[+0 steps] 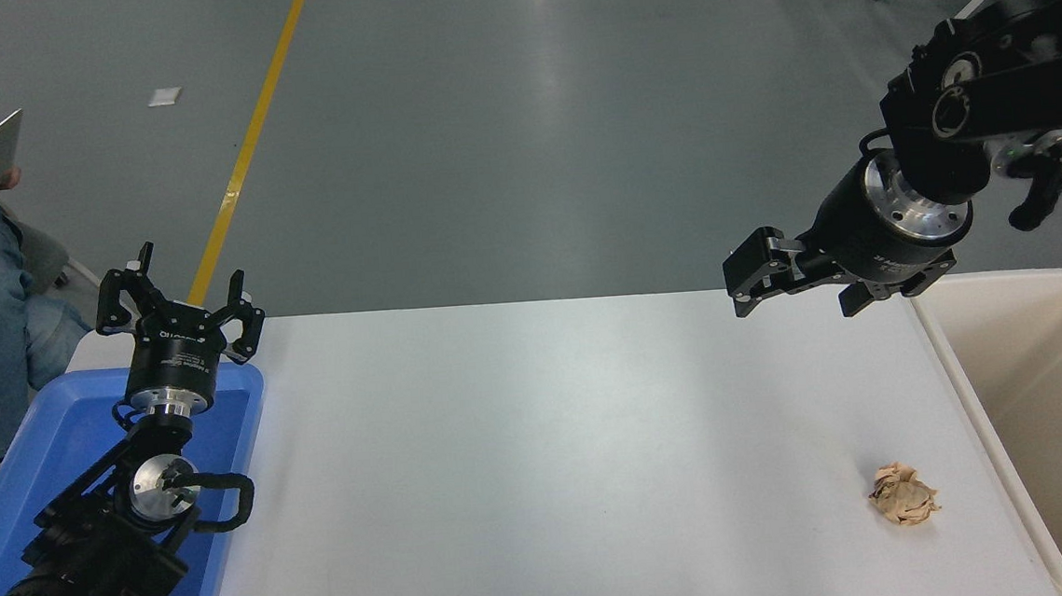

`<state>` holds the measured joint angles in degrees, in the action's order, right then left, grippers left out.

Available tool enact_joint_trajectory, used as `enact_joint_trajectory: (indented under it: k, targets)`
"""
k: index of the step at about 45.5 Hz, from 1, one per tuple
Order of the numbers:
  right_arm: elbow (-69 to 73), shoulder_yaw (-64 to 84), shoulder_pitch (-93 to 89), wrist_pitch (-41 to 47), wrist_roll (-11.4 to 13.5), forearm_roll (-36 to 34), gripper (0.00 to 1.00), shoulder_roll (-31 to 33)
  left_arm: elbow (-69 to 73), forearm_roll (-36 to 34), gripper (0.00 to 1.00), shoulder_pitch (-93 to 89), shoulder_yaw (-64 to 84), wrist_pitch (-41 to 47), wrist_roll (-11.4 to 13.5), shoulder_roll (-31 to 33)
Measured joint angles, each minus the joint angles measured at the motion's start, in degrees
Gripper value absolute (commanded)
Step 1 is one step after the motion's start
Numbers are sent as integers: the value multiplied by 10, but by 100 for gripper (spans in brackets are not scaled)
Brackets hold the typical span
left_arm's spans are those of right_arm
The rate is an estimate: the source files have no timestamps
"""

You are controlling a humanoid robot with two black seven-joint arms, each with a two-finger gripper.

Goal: Pick up paper ball place in dustbin

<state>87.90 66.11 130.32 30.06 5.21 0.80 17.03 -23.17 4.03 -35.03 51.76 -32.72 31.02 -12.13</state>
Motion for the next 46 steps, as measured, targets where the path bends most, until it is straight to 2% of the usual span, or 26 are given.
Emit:
enact_joint_trajectory:
  k: [24,46]
  targets:
    - [-39,5,-51,-11,-1,1,100,-11,0,0,99,0,0,0,0,0]
    - [-152,63,-211,-117,1,4,100,-40,0,0,99,0,0,0,0,0]
